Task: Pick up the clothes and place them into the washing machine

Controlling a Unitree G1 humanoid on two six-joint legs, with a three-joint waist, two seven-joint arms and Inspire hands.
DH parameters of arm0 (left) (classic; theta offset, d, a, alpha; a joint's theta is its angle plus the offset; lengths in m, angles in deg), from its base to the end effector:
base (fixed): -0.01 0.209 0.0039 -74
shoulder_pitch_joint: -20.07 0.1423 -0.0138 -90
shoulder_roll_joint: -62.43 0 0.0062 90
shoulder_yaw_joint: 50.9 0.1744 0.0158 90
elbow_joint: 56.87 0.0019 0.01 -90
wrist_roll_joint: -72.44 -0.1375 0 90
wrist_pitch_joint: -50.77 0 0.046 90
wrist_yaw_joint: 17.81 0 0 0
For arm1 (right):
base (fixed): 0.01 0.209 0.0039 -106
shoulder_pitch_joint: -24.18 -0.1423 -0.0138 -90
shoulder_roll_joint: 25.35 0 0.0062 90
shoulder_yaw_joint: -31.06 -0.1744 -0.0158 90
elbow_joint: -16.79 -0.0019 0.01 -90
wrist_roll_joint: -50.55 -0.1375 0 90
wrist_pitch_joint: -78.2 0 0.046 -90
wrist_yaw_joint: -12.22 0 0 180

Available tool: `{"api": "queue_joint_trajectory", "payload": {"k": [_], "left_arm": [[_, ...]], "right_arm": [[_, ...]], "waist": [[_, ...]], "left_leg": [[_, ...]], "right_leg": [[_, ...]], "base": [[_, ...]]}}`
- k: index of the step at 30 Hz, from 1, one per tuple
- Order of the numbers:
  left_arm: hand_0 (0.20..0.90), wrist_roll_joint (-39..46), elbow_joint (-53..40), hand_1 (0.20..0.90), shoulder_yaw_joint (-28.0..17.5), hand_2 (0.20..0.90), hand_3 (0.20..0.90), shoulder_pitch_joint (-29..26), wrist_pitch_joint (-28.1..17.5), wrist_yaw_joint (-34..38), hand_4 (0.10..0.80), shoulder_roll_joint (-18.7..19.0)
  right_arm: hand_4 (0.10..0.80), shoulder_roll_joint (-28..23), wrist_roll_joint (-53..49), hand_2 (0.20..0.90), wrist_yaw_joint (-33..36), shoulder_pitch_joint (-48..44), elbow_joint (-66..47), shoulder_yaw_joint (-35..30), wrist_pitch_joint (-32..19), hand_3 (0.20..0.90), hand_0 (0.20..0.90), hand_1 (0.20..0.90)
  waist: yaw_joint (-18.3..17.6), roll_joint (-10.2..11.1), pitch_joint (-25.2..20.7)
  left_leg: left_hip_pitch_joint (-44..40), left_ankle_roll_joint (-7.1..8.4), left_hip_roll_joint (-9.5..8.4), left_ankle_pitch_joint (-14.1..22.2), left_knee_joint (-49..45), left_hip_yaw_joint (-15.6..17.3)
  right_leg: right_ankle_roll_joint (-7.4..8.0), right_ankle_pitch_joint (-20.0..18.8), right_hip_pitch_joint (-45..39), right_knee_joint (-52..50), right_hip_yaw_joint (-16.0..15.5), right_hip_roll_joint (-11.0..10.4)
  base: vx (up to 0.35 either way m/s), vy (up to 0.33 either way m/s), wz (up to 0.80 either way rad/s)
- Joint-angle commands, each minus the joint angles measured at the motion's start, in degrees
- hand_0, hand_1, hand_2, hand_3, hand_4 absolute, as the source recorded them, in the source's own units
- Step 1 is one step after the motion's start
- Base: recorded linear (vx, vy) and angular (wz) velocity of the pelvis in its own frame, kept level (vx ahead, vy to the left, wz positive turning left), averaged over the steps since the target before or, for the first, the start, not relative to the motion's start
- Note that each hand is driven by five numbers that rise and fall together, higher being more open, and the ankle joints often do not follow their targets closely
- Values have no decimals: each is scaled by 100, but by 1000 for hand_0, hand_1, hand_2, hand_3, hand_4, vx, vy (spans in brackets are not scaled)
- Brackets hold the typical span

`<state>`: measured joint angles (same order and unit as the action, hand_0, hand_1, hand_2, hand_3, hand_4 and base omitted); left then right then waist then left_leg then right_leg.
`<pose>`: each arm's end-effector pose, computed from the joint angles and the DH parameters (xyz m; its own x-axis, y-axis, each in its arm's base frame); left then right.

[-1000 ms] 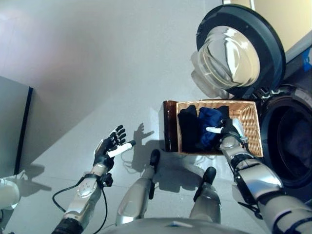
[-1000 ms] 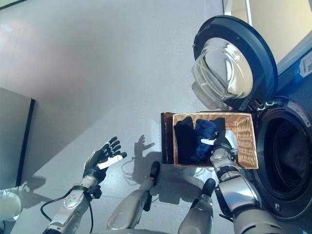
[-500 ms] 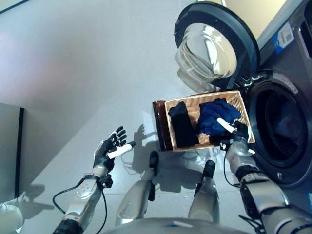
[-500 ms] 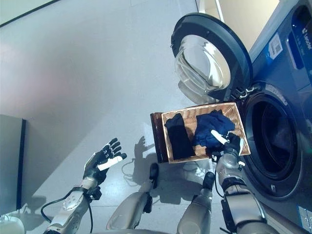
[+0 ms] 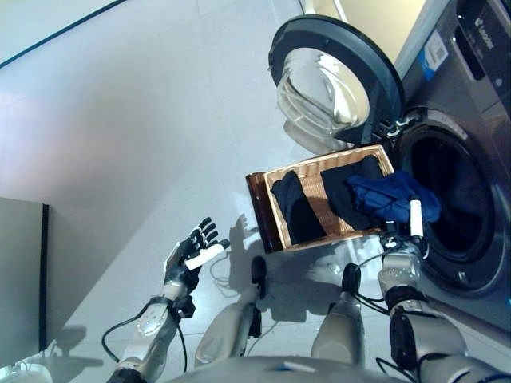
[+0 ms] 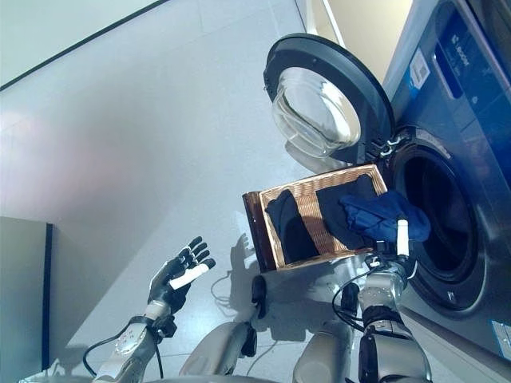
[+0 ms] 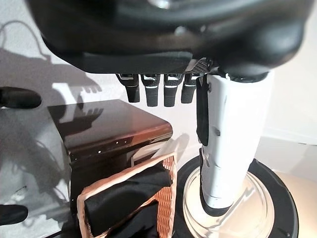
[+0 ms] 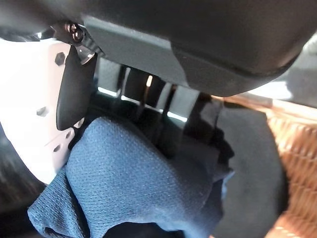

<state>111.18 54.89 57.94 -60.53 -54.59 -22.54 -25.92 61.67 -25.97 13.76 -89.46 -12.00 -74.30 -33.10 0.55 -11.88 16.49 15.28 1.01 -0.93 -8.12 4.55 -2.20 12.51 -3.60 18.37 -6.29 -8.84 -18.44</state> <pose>0.1372 0.1788 -0.0339 0.9344 -0.1346 -0.3297 0.0181 0.9426 -0.3335 0.2243 -0.2786 -0.0039 0.6600 -0.6487 -0.3789 0.6398 0.2210 0.7361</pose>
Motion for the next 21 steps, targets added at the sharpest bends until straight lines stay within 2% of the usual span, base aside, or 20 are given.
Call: {"api": "queue_joint_trajectory", "payload": {"k": [1,14,18,21], "left_arm": [[900,220,-148,900,-142,900,900,-78,-313,-120,800,19],[900,285,-165,900,-83,900,900,64,-300,-185,800,1],[900,245,-252,900,-69,900,900,72,-341,-158,800,54],[900,230,-256,900,-6,900,900,-12,-345,-146,800,99]], "right_arm": [[300,34,-553,200,-452,69,-390,-245,-496,200,200,200],[300,34,-848,200,-453,-69,-382,-317,-629,200,200,200],[300,-115,-786,200,-329,-468,-417,-245,-701,200,200,200],[300,-217,-620,200,-103,-800,-267,-179,-716,200,200,200]], "waist": [[9,308,-254],[-51,253,-201],[20,160,28],[54,170,211]], "left_leg": [[-844,676,315,743,45,121],[-872,660,308,771,45,189],[-833,595,309,757,-40,245],[-482,568,289,900,-530,234]], "right_leg": [[213,-850,203,188,136,-394],[206,-806,346,49,233,-408],[188,-684,702,-369,360,-437],[166,-577,1006,-704,465,-481]], "base": [[16,-4,-3],[1,5,-3],[-46,26,-12],[-79,-19,-8]]}}
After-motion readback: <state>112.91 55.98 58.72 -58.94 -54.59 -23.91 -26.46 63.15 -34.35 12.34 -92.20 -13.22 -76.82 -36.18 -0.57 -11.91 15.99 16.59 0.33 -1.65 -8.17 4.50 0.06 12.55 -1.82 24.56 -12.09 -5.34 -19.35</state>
